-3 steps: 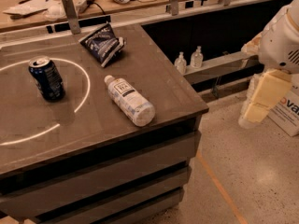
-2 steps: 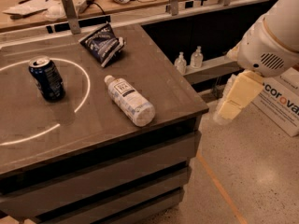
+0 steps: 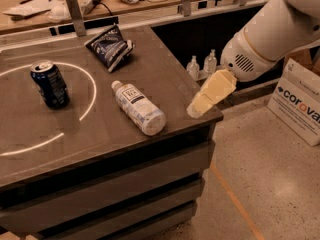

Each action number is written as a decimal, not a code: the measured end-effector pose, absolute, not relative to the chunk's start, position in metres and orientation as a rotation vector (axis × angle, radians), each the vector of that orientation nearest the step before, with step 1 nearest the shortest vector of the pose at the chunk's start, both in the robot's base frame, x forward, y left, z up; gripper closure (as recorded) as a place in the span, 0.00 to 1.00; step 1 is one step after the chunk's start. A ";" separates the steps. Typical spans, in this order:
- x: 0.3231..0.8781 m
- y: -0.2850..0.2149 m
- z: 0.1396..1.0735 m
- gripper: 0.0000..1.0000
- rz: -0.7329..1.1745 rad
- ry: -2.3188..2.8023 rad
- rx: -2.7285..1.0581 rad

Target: Pick blue plastic bottle

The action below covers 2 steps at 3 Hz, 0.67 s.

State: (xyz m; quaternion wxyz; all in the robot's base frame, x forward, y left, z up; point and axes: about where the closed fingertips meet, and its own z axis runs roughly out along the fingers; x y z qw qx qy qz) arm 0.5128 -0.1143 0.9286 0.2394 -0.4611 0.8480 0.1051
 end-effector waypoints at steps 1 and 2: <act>0.513 -0.114 0.929 0.00 0.289 2.325 -1.252; 0.515 -0.099 0.925 0.00 0.309 2.317 -1.285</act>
Offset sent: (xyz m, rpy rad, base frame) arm 0.0064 0.0351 -0.0093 0.0127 0.0282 0.0576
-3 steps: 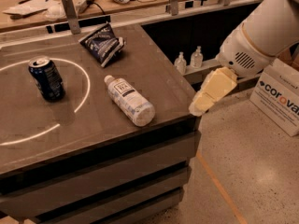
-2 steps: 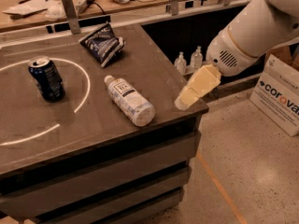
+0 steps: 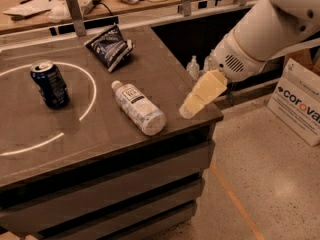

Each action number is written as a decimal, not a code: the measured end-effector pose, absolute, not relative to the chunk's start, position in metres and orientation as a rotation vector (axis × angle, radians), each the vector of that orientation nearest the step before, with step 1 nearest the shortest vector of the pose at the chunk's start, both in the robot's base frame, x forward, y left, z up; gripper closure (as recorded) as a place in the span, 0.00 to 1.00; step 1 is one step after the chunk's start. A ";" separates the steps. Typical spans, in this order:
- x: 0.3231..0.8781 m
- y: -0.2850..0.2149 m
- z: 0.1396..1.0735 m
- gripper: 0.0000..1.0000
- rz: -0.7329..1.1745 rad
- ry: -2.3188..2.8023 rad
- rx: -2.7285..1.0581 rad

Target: Pick blue plastic bottle

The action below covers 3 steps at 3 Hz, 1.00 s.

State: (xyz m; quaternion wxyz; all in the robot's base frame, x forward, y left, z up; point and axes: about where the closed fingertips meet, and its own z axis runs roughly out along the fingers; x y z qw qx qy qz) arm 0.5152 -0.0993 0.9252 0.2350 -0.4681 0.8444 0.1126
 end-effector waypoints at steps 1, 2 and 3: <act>0.524 -0.069 0.917 0.00 0.337 2.300 -1.324; 0.541 -0.027 0.908 0.00 0.335 2.327 -1.341; 0.554 -0.002 0.903 0.00 0.316 2.380 -1.299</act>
Offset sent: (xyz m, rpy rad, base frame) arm 0.0440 0.1135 -0.0261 -0.0216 0.0786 0.0358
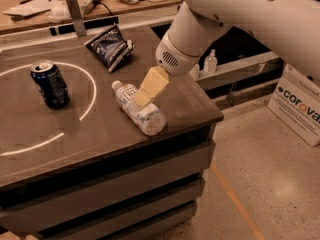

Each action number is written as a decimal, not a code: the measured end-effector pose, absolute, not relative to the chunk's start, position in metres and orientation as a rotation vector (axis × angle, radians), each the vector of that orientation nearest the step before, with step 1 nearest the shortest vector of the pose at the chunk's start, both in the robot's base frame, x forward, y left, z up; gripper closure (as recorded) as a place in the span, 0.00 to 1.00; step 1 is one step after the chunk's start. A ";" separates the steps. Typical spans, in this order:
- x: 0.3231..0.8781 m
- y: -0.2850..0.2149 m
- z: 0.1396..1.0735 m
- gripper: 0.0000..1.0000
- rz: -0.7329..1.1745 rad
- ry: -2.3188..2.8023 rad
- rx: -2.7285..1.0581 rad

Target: Pick blue plastic bottle

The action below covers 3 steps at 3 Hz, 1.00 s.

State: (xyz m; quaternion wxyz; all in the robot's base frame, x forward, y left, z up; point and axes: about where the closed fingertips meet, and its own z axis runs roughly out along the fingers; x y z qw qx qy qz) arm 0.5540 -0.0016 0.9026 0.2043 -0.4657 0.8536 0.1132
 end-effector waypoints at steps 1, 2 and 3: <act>0.561 0.021 0.895 0.00 0.255 2.445 -1.258; 0.564 0.045 0.878 0.00 0.136 2.529 -1.198; 0.563 0.056 0.869 0.00 0.072 2.567 -1.182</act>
Offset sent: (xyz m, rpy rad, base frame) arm 0.0132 0.0628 -0.0380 -0.2043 0.0243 -0.2035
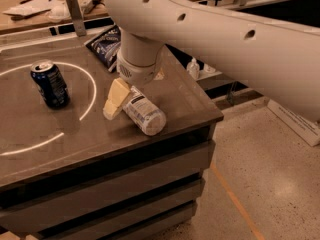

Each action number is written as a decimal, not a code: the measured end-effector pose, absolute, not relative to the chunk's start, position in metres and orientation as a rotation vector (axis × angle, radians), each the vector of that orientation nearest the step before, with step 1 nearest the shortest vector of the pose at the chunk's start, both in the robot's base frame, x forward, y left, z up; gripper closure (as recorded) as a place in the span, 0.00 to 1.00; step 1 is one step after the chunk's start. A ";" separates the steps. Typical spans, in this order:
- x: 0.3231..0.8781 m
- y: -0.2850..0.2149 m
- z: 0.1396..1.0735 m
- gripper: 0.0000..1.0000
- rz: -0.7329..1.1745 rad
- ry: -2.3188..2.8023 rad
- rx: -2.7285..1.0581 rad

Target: Pick blue plastic bottle

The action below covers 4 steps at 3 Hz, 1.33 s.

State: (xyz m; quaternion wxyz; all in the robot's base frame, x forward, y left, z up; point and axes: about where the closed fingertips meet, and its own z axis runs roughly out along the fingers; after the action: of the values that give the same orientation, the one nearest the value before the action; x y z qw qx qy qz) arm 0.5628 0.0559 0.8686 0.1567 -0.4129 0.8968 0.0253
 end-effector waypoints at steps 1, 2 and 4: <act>0.559 0.057 0.859 0.18 0.033 2.605 -1.182; 0.557 0.057 0.854 0.41 0.034 2.628 -1.187; 0.557 0.049 0.858 0.87 0.132 2.592 -1.198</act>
Offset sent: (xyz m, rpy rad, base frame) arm -0.0074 -0.0003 -0.0199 -0.0536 0.0700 -0.0190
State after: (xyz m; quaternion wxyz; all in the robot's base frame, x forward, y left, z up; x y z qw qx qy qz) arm 0.5566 0.0486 0.8580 0.1413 -0.4150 0.8976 0.0456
